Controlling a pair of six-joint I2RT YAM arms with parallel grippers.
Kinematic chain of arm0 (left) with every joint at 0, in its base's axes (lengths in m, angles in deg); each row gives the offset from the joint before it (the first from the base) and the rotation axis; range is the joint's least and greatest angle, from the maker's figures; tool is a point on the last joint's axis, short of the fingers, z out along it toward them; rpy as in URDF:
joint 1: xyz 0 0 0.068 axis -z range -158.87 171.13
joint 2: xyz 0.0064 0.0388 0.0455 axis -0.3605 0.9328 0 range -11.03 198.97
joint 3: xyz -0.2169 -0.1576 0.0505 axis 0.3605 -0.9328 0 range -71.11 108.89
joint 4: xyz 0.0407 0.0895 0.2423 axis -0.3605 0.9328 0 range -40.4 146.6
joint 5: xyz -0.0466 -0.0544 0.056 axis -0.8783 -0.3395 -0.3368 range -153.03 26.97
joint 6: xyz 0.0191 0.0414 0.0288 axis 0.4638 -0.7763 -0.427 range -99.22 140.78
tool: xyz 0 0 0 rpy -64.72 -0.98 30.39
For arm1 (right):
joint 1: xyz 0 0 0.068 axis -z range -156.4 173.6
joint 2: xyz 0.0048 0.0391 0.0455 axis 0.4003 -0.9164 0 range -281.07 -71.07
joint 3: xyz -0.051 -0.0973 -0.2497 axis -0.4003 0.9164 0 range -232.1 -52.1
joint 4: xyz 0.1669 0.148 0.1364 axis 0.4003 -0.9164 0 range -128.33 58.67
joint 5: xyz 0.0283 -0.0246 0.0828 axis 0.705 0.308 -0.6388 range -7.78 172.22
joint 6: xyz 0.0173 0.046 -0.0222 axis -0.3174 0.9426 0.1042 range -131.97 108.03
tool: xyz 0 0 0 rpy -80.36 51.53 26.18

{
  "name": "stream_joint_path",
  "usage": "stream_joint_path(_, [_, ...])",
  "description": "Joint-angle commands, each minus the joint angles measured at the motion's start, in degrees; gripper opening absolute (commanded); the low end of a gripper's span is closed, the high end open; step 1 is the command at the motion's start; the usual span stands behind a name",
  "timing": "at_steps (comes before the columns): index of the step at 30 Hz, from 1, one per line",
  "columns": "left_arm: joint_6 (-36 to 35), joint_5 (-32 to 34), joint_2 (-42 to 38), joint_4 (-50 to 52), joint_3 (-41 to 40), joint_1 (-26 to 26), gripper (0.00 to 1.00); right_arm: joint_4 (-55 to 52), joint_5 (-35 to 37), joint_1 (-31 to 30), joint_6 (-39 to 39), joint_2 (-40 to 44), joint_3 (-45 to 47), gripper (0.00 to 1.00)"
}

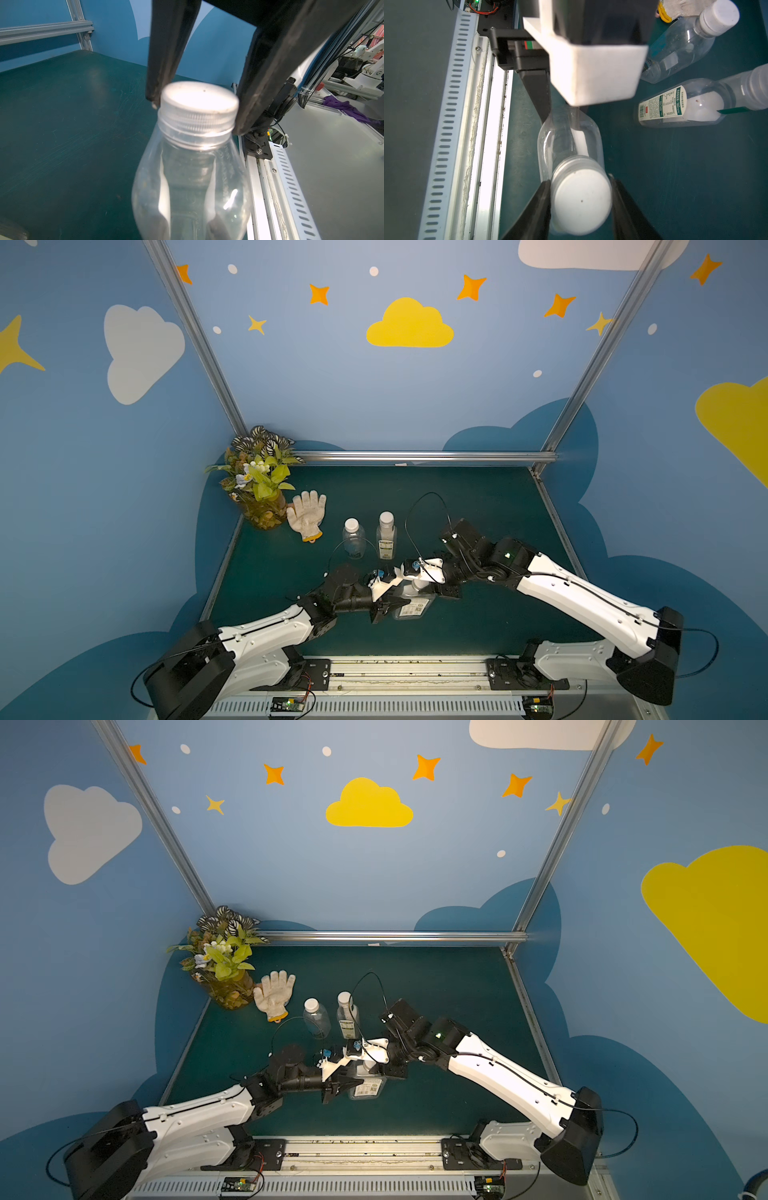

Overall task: Screw on the bottle caps
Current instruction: Screw the bottle cap onto the plastic bottle.

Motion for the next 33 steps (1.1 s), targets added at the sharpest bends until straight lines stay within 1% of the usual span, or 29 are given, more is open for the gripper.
stream_joint_path(1, [0.0, 1.6, -0.7, -0.3, 0.8, -0.1, 0.07, 0.6, 1.3, 0.1, 6.7, -1.8, -2.7, 0.16])
stream_joint_path(2, [-0.1, 2.4, -0.7, -0.2, 0.7, 0.0, 0.07, 1.1, 2.7, 0.0, 9.1, -2.4, -3.0, 0.14])
stream_joint_path(5, [-0.2, 6.0, -1.3, -0.1, 0.2, -0.1, 0.07, 1.8, 5.6, -0.2, 15.8, -4.0, -4.2, 0.0])
stream_joint_path(6, [-0.2, 7.1, -1.6, -0.3, 0.0, -0.1, 0.07, 2.0, 6.7, -0.3, 18.9, -4.5, -4.6, 0.0])
stream_joint_path(7, [-0.1, 8.3, -2.0, -0.4, -0.3, -0.1, 0.07, 2.4, 8.0, -0.5, 23.6, -4.8, -4.9, 0.0])
stream_joint_path(9, [-0.3, 9.6, -2.5, -0.5, -0.7, -0.1, 0.07, 2.6, 8.7, -0.8, 29.1, -5.1, -5.3, 0.0])
stream_joint_path(10, [-0.3, 9.8, -2.8, -0.6, -0.9, -0.1, 0.07, 3.1, 9.4, -1.1, 31.7, -5.0, -5.1, 0.0])
stream_joint_path(12, [-0.3, 9.9, -3.2, -0.8, -0.9, -0.1, 0.08, 4.3, 9.8, -1.6, 34.4, -4.3, -4.4, 0.0])
stream_joint_path(13, [-0.3, 9.6, -3.3, -0.8, -1.0, 0.0, 0.07, 4.5, 8.9, -1.8, 34.3, -4.0, -4.2, 0.05])
stream_joint_path(15, [-0.3, 9.0, -3.5, -1.2, -1.0, 0.0, 0.07, 4.2, 8.1, -2.0, 32.3, -3.3, -3.9, 0.31])
stream_joint_path(16, [-0.3, 8.6, -3.5, -1.5, -1.0, -0.1, 0.07, 4.2, 7.6, -2.1, 31.0, -3.0, -3.5, 0.39])
stream_joint_path(17, [-0.4, 8.2, -3.5, -1.6, -1.0, -0.1, 0.07, 4.0, 7.0, -2.1, 29.7, -2.8, -3.3, 0.43])
stream_joint_path(18, [-0.2, 7.9, -3.5, -1.9, -1.0, -0.1, 0.07, 3.6, 6.6, -2.1, 28.5, -2.7, -3.3, 0.45])
stream_joint_path(21, [0.0, 7.2, -3.6, -2.6, -1.0, 0.0, 0.07, 2.8, 6.7, -2.0, 26.9, -2.9, -3.3, 0.46])
stream_joint_path(27, [0.2, 6.9, -3.6, -2.8, -1.0, -0.1, 0.07, 1.5, 6.2, -2.0, 24.7, -3.9, -3.1, 0.58])
stream_joint_path(30, [0.2, 7.2, -3.8, -2.7, -1.1, -0.1, 0.07, 1.4, 6.3, -2.0, 24.1, -4.0, -2.8, 0.61])
stream_joint_path(31, [0.1, 7.1, -3.8, -2.7, -1.1, 0.0, 0.07, 1.3, 6.1, -2.0, 23.9, -4.0, -2.7, 0.59])
stream_joint_path(32, [0.0, 7.0, -4.0, -2.7, -1.1, -0.1, 0.07, 1.3, 5.7, -2.0, 23.7, -4.0, -2.7, 0.54])
stream_joint_path(33, [0.0, 7.0, -4.0, -2.7, -1.1, -0.1, 0.08, 1.4, 5.3, -2.0, 23.5, -4.0, -2.8, 0.47])
